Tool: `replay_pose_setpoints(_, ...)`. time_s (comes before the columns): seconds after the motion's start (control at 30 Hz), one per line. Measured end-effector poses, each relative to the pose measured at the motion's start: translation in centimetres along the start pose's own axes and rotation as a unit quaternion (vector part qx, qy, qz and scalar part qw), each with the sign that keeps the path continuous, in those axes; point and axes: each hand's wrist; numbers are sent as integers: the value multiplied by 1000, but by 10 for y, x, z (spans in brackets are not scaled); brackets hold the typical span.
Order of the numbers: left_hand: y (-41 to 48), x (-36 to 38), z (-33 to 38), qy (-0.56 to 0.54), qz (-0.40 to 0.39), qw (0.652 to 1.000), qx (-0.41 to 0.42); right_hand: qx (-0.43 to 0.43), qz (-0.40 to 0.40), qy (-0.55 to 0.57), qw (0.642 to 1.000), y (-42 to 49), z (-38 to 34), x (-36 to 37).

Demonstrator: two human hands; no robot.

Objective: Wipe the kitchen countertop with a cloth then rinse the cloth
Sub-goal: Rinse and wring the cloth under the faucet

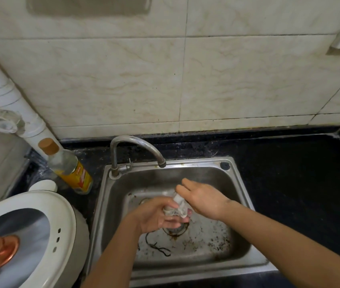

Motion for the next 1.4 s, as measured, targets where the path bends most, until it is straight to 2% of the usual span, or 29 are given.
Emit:
replay_pose_setpoints(0.13, 11, 10, 7, 125, 5, 990, -60, -76, 36, -95, 992, 3, 10, -7)
replay_pose_setpoints(0.2, 12, 15, 11, 183, -3, 980, -83, -76, 5, -140, 987, 5, 17, -9)
replay_pose_setpoints(0.27, 12, 21, 16, 301, 13, 949, -88, -71, -39, -156, 984, 7, 23, -9)
replay_pose_setpoints(0.33, 11, 28, 23, 457, 55, 885, -62, -58, -94, -163, 980, 11, 26, -15)
replay_pose_setpoints(0.4, 13, 32, 29, 601, 92, 793, -23, -36, -151, -180, 971, 17, 24, -26)
replay_pose_setpoints(0.5, 13, 32, 39, 743, 153, 651, -12, 2, -160, -152, 975, 27, 19, -32)
replay_pose_setpoints(0.6, 15, 23, 46, 825, 193, 531, -11, 88, -186, 2, 979, 35, 15, -32)
replay_pose_setpoints(0.67, 17, 15, 47, 847, 201, 492, -1, 147, -216, 168, 951, 41, 17, -28)
replay_pose_setpoints(0.77, 19, 7, 44, 860, 213, 463, 33, 185, -277, 380, 863, 43, 25, -24)
replay_pose_setpoints(0.8, 21, 6, 42, 858, 217, 463, 44, 190, -296, 422, 836, 43, 29, -23)
replay_pose_setpoints(0.83, 22, 6, 40, 848, 224, 478, 52, 192, -304, 449, 818, 41, 31, -24)
replay_pose_setpoints(0.87, 23, 6, 40, 830, 230, 505, 53, 194, -296, 455, 817, 41, 33, -24)
replay_pose_setpoints(0.9, 24, 7, 41, 803, 233, 547, 49, 194, -269, 442, 833, 41, 35, -23)
replay_pose_setpoints(0.93, 25, 7, 43, 762, 233, 603, 40, 188, -230, 402, 866, 40, 36, -23)
replay_pose_setpoints(0.97, 26, 5, 45, 703, 226, 674, 28, 180, -190, 335, 905, 39, 37, -23)
replay_pose_setpoints(1.03, 24, 0, 51, 517, 188, 835, 4, 143, -92, 173, 970, 32, 38, -22)
replay_pose_setpoints(1.07, 20, -2, 54, 406, 160, 900, -8, 117, -42, 113, 986, 26, 39, -21)
replay_pose_setpoints(1.1, 17, -3, 57, 300, 128, 945, -17, 86, 7, 65, 994, 19, 41, -21)
replay_pose_setpoints(1.13, 13, -3, 60, 216, 93, 972, -23, 58, 46, 24, 997, 14, 43, -19)
replay_pose_setpoints(1.2, 8, 2, 64, 123, 19, 992, -31, 20, 105, -35, 994, 10, 45, -16)
replay_pose_setpoints(1.4, 13, 26, 59, -6, -190, 980, -50, -14, 207, 2, 978, 26, 41, -20)
Point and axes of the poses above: each hand's wrist, its own y-axis towards the middle knuckle, its own x-axis out of the palm, z = x × y, and after that the axes turned 7 degrees about -z, right-handed
